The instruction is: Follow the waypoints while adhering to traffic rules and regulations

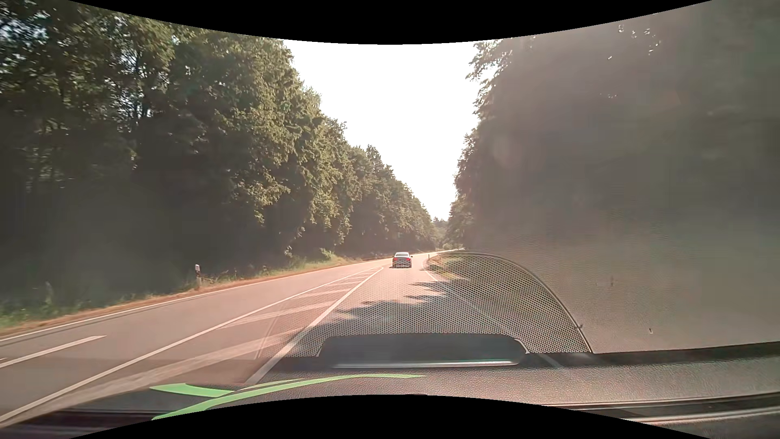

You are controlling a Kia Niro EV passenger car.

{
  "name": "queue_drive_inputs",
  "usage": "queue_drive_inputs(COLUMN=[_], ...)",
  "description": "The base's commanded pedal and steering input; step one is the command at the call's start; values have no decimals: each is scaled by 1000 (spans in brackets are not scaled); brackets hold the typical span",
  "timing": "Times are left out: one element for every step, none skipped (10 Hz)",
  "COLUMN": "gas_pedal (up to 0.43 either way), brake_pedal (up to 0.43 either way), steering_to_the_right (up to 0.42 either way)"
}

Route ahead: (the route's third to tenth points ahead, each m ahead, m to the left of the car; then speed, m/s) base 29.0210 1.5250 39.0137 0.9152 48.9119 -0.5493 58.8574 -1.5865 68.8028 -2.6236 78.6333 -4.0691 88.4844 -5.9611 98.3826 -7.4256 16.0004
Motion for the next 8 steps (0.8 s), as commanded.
queue_drive_inputs(gas_pedal=[319,311,299,280,260,248,248,248], brake_pedal=[0,0,0,0,0,0,0,0], steering_to_the_right=[9,10,10,10,10,10,9,6])
